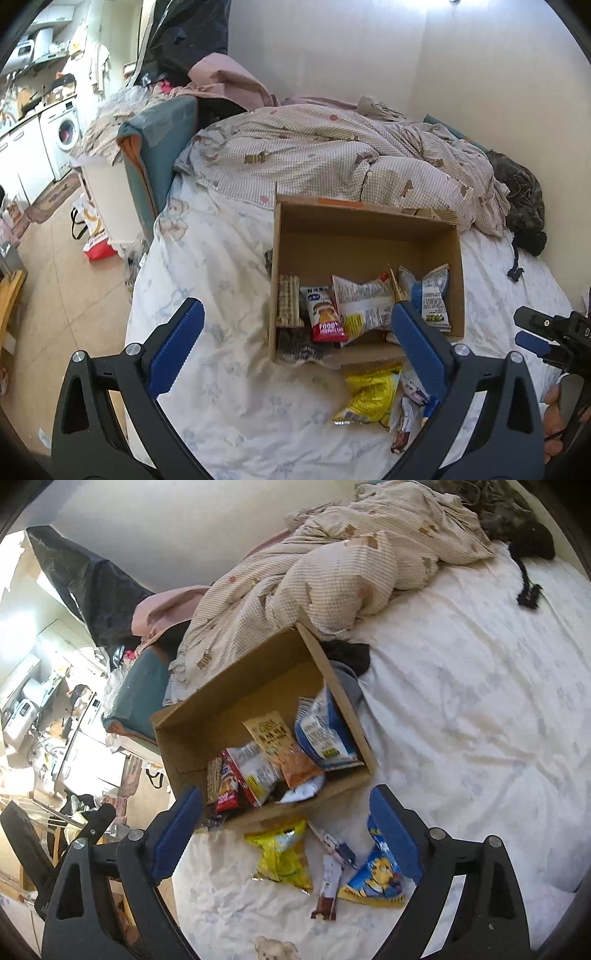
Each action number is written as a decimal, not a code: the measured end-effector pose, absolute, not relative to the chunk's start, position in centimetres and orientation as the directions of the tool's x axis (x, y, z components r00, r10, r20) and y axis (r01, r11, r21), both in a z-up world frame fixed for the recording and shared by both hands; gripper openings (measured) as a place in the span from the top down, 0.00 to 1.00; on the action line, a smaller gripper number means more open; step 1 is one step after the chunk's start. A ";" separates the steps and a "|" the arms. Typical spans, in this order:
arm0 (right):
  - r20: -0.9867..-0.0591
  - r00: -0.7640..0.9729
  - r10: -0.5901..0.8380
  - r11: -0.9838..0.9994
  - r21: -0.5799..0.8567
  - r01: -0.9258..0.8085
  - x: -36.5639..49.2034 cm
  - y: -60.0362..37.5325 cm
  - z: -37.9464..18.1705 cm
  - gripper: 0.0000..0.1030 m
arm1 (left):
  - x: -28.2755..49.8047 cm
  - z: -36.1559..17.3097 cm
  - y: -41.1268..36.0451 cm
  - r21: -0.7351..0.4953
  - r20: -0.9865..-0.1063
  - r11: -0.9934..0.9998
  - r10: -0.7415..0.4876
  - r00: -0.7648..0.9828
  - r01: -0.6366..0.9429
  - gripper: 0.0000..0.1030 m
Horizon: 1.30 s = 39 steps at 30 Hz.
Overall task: Organize snacks
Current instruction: 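Move the right tool toward the blue cartoon chip bag, then grasp the blue cartoon chip bag with the right tool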
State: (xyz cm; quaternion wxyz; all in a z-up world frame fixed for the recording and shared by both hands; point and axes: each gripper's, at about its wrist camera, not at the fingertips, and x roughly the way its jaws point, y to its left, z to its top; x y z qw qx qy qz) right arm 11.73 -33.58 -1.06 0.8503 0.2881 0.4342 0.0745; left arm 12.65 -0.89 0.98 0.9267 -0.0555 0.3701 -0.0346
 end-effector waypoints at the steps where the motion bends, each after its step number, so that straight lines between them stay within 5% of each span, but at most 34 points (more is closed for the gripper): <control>1: -0.698 0.611 0.374 0.823 0.553 0.128 11.5 -33.6 -1.2 0.09 | 12.4 0.8 -0.8 -0.135 -0.691 0.991 -0.113 0.714 0.026 0.03; 19: -0.802 0.522 0.289 0.827 0.484 0.285 8.9 -38.7 -5.1 0.09 | 10.3 -2.9 -3.3 -0.136 -0.795 0.990 -0.138 0.591 0.048 0.03; 27: -0.917 0.239 0.320 0.790 0.398 0.466 11.6 -38.5 -13.0 0.09 | 11.1 -4.0 -3.0 -0.158 -0.825 0.987 -0.148 0.545 0.030 0.03; 35: -0.959 0.065 0.277 0.888 0.282 0.363 13.3 -34.3 -16.4 0.10 | 11.7 -4.7 -2.1 -0.176 -0.841 0.984 -0.148 0.520 -0.004 0.03; 39: -0.955 0.046 0.294 0.894 0.292 0.341 13.1 -33.9 -16.9 0.36 | 12.0 -5.3 -2.0 -0.198 -0.854 0.980 -0.162 0.494 -0.021 0.03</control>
